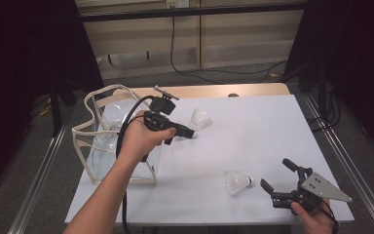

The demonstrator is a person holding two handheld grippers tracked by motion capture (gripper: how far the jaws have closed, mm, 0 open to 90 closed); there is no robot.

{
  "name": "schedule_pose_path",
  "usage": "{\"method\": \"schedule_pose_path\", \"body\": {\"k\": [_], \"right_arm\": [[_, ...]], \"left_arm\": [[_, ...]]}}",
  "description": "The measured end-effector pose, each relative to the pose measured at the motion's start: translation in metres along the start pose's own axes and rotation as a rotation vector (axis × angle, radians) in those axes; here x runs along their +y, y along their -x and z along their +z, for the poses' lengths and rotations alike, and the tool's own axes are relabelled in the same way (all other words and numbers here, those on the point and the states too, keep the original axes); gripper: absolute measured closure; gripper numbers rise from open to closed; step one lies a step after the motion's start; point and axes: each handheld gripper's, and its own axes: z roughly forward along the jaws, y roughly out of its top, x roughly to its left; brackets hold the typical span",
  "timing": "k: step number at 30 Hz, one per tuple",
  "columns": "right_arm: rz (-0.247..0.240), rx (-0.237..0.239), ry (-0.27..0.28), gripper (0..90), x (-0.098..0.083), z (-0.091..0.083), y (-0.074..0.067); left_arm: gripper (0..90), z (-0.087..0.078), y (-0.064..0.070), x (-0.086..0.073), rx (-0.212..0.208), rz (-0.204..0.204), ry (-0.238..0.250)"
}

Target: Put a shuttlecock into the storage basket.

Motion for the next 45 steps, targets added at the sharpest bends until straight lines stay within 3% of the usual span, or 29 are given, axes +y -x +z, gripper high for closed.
{"method": "schedule_pose_path", "body": {"k": [45], "right_arm": [[-0.002, 0.003, 0.003, 0.4, 0.0, 0.0, 0.0]], "left_arm": [[65.8, -0.024, -0.013, 0.017, 0.024, -0.037, 0.01]]}}
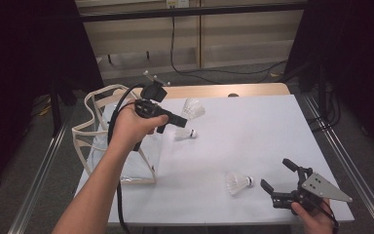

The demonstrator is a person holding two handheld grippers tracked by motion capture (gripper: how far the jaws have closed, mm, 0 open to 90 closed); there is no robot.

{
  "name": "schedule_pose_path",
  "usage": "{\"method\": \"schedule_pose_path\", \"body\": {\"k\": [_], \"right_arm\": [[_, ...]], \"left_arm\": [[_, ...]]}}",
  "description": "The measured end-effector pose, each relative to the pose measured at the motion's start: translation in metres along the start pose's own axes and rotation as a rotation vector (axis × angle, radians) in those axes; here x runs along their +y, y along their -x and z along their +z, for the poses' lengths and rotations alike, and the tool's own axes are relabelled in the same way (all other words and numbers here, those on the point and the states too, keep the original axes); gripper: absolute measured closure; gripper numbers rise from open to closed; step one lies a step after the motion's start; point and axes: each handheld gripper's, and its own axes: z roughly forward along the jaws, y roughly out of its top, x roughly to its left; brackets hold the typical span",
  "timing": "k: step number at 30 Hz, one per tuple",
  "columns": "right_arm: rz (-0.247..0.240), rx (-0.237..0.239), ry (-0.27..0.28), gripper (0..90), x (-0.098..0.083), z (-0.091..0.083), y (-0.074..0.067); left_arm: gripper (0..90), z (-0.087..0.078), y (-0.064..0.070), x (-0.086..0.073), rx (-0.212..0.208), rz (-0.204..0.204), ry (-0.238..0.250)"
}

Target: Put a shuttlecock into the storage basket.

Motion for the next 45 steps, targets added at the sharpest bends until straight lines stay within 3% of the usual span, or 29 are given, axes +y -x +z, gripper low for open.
{"method": "schedule_pose_path", "body": {"k": [45], "right_arm": [[0.003, 0.004, -0.002, 0.4, 0.0, 0.0, 0.0]], "left_arm": [[65.8, -0.018, -0.021, 0.007, 0.064, -0.027, 0.015]]}}
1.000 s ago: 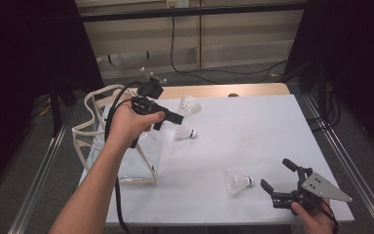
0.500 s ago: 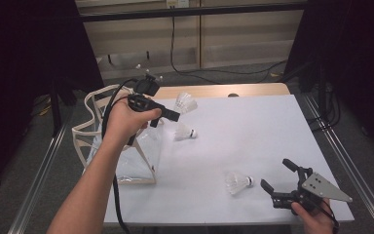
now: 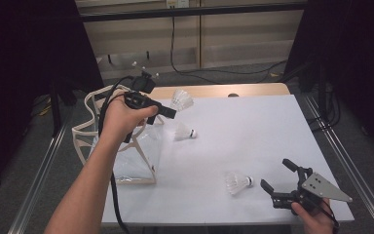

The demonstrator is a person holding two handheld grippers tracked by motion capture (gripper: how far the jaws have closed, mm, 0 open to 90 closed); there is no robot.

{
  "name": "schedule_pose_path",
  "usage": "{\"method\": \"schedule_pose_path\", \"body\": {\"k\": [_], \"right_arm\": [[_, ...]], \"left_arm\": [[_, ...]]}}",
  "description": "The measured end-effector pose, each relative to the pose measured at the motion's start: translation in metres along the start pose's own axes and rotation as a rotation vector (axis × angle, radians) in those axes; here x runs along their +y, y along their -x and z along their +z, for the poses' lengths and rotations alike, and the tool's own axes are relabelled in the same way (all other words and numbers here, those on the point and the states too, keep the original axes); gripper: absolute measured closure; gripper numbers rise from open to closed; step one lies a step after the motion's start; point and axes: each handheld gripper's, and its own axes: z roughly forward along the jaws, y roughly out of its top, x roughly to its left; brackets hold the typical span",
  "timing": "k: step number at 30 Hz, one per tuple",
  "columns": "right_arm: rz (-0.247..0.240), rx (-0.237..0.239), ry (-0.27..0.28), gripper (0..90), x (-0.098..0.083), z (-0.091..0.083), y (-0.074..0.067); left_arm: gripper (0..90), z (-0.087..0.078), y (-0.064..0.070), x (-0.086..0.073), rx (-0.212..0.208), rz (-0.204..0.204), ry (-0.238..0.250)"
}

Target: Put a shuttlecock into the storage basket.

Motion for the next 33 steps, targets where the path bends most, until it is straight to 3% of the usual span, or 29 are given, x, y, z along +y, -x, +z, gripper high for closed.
{"method": "schedule_pose_path", "body": {"k": [33], "right_arm": [[-0.001, -0.004, 0.003, 0.4, 0.0, 0.0, 0.0]], "left_arm": [[65.7, -0.02, -0.014, 0.003, 0.043, 0.013, 0.013]]}}
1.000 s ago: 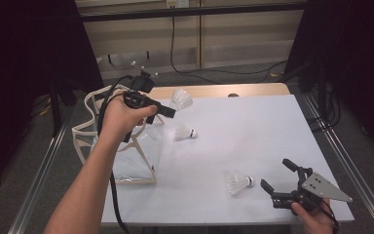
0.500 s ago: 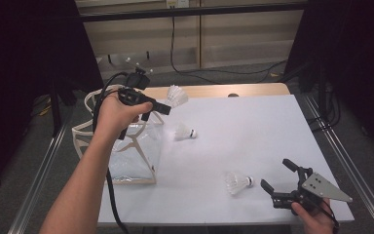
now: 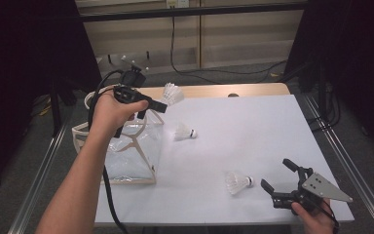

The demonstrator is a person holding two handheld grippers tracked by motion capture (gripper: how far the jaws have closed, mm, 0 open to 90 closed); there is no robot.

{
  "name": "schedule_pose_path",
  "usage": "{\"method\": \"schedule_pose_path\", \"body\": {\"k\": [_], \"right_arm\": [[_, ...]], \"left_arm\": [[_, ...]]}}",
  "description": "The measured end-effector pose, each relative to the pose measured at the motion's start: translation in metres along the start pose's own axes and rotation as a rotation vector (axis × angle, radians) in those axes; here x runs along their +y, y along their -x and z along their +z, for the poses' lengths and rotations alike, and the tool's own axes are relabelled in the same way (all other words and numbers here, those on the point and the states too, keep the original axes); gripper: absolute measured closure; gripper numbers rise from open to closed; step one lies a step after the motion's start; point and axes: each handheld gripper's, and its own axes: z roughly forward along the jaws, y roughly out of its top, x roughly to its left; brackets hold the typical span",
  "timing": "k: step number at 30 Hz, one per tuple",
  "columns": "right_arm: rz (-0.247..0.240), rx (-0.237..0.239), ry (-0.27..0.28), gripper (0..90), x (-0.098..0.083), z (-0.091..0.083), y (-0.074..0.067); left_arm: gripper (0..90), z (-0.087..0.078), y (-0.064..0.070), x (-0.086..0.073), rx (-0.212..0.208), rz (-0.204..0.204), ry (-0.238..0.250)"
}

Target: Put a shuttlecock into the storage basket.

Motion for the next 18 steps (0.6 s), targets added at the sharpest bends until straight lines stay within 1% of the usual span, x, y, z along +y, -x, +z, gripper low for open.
{"method": "schedule_pose_path", "body": {"k": [12, 18], "right_arm": [[0.0, 0.001, 0.001, 0.4, 0.0, 0.0, -0.001], [0.001, 0.001, 0.002, 0.4, 0.0, 0.0, 0.0]], "left_arm": [[65.8, -0.009, -0.008, -0.001, 0.022, -0.023, 0.015], [65.8, -0.014, -0.014, -0.002, 0.039, -0.025, 0.022]]}}
